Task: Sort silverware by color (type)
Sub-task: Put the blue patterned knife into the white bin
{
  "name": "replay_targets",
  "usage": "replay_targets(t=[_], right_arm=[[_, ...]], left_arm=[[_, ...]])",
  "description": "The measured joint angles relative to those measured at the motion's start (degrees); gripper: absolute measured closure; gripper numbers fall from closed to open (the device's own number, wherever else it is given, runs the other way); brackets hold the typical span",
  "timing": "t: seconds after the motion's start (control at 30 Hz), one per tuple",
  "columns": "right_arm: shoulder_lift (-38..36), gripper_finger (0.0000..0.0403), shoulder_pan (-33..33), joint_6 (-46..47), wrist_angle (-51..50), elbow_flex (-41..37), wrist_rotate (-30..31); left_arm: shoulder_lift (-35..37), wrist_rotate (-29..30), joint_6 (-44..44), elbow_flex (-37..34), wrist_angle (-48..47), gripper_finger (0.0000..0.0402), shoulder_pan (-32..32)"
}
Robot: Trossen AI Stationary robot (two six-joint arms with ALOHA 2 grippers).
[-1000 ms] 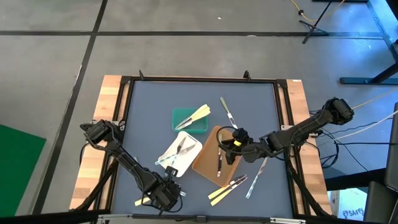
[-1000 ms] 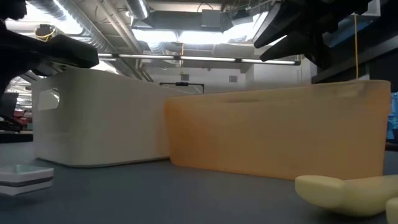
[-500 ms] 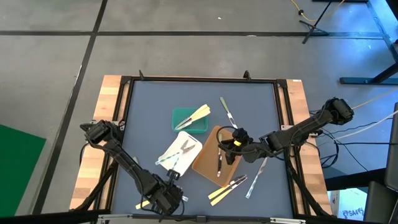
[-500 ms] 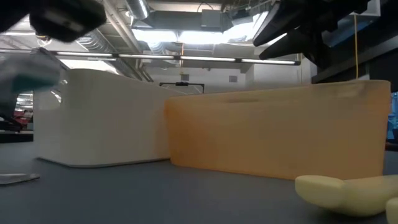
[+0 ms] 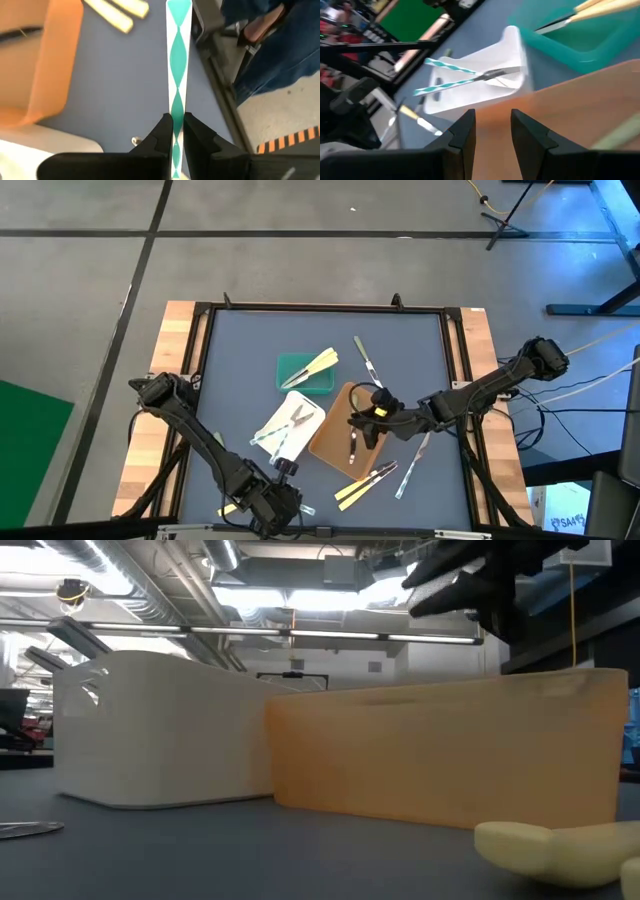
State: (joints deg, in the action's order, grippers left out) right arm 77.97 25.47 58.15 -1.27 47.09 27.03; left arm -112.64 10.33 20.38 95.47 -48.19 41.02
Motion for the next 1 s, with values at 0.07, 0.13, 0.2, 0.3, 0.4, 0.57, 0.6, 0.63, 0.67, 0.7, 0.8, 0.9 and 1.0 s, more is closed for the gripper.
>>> replay_targets(t=[0.07, 0.13, 0.2, 0.3, 0.4, 0.57, 0.6, 0.63, 0.67, 0.7, 0.8, 0.9, 1.0], right_arm=[[0.0, 0.0292, 0.0, -0.37, 1.9, 0.0, -1.35], [0.0, 0.0292, 0.0, -1.43, 3.84, 0.0, -2.77], [0.0, 0.0292, 0.0, -1.6, 5.42, 0.0, -4.18], [0.0, 0.0292, 0.0, -1.64, 7.83, 0.0, -6.89], [0.0, 0.0292, 0.0, -1.6, 10.13, 0.0, -10.32], [0.0, 0.0292, 0.0, -0.05, 12.45, 0.0, -17.27], [0.0, 0.0292, 0.0, 0.75, 12.44, 0.0, -18.44], [0.0, 0.0292, 0.0, 1.76, 12.38, 0.0, -19.5], [0.0, 0.0292, 0.0, 2.47, 12.33, 0.0, -20.46], [0.0, 0.0292, 0.0, 3.16, 12.34, 0.0, -21.3], [0.0, 0.0292, 0.0, 4.86, 12.35, 0.0, -23.4], [0.0, 0.0292, 0.0, 5.96, 12.35, 0.0, -24.63], [0.0, 0.0292, 0.0, 7.51, 12.25, 0.0, -25.12]], left_arm=[[0.0, 0.02, 0.0, 1.98, -0.95, 0.0379, -0.34], [0.0, 0.0, 0.0, 4.1, -1.33, 0.0379, -0.78], [0.0, -0.31, 0.0, 6.3, -3.07, 0.0379, -1.18], [0.0, -0.42, -0.02, 9.2, -5.71, 0.0379, -1.77], [0.02, -0.39, -0.02, 11.8, -8.93, 0.0379, -2.63], [0.04, 0.07, -1.69, 14.15, -11.35, 0.0379, -4.86], [0.07, 0.29, -2.83, 14.22, -11.36, 0.0379, -5.38], [0.07, 0.63, -4.0, 14.22, -11.39, 0.0379, -5.93], [0.07, 0.72, -5.13, 14.22, -11.45, 0.038, -6.53], [0.07, 0.7, -6.32, 14.22, -11.49, 0.0381, -7.12], [0.07, 0.7, -9.82, 14.22, -11.53, 0.0381, -9.12], [0.07, 0.9, -13.56, 14.22, -11.86, 0.0382, -11.21], [0.07, 1.07, -16.1, 14.22, -11.84, 0.0391, -13.07]])
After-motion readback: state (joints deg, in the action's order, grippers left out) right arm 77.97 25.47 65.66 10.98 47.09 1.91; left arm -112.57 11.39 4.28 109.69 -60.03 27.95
